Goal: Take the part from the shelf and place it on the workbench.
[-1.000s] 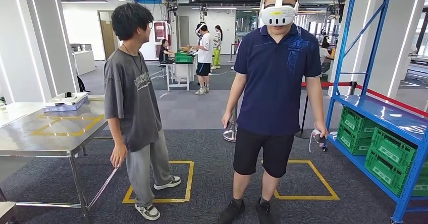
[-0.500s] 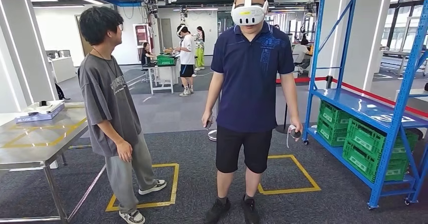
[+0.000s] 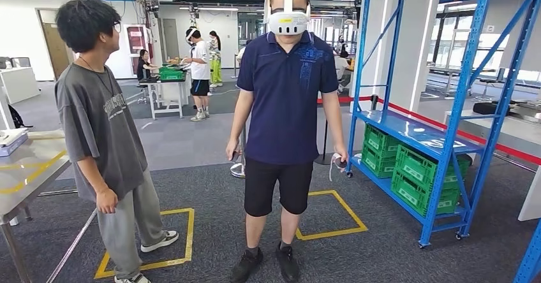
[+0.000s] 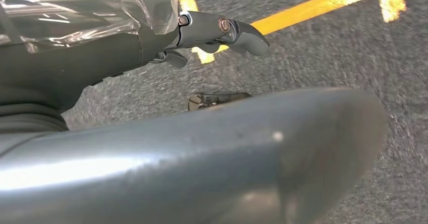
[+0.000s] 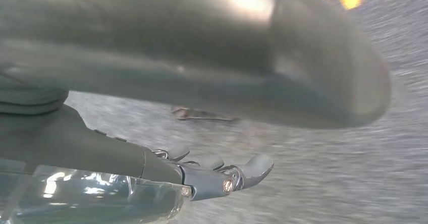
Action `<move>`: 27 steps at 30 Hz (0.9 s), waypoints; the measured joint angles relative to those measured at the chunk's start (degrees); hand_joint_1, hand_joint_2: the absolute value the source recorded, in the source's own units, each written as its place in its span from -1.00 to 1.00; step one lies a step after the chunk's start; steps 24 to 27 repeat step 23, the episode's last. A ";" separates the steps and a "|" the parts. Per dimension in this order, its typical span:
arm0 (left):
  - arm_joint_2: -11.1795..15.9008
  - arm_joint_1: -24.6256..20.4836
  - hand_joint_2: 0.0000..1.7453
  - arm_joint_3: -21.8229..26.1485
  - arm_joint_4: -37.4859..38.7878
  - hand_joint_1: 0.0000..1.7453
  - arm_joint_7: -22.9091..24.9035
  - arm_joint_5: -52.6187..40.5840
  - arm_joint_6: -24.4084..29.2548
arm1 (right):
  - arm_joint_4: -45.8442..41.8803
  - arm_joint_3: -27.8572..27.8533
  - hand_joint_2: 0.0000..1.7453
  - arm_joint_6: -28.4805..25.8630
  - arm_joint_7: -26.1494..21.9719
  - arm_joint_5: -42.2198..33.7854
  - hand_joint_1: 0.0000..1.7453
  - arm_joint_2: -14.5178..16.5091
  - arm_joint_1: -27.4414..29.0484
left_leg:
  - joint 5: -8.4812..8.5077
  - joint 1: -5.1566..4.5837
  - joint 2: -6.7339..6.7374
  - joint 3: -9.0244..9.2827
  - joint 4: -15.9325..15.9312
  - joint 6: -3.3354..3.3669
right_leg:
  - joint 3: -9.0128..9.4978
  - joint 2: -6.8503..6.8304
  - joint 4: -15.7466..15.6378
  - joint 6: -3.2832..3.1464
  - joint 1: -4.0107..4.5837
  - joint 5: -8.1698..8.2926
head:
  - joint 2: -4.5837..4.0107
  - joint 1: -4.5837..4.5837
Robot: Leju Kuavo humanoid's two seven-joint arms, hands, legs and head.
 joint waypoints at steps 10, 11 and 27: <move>2.00 -2.53 -1.00 -9.26 0.06 -1.00 3.40 7.74 5.04 | 6.47 9.19 -1.00 -4.94 0.72 -7.55 -1.00 -1.56 4.07 | -2.34 0.04 2.26 -0.24 2.82 -2.54 | 9.47 -1.58 -17.07 -1.10 -0.37 6.57 | 0.01 -0.11; 2.18 -1.97 -1.00 -10.04 0.97 -1.00 3.73 8.43 5.49 | 6.33 10.00 -1.00 -5.39 0.75 -8.25 -1.00 -1.69 3.61 | -4.07 0.25 0.84 -1.24 5.34 -2.84 | 9.40 -1.17 -17.14 -1.38 -0.51 6.74 | 0.01 -0.15; 3.96 7.27 -1.00 -15.63 13.57 -1.00 6.11 13.28 8.76 | -0.65 15.85 -1.00 -8.54 1.09 -13.09 -1.00 -2.45 -4.40 | -2.28 0.13 -4.55 1.56 1.53 -1.59 | 8.37 4.54 -17.13 -0.76 0.20 7.50 | 0.00 -0.31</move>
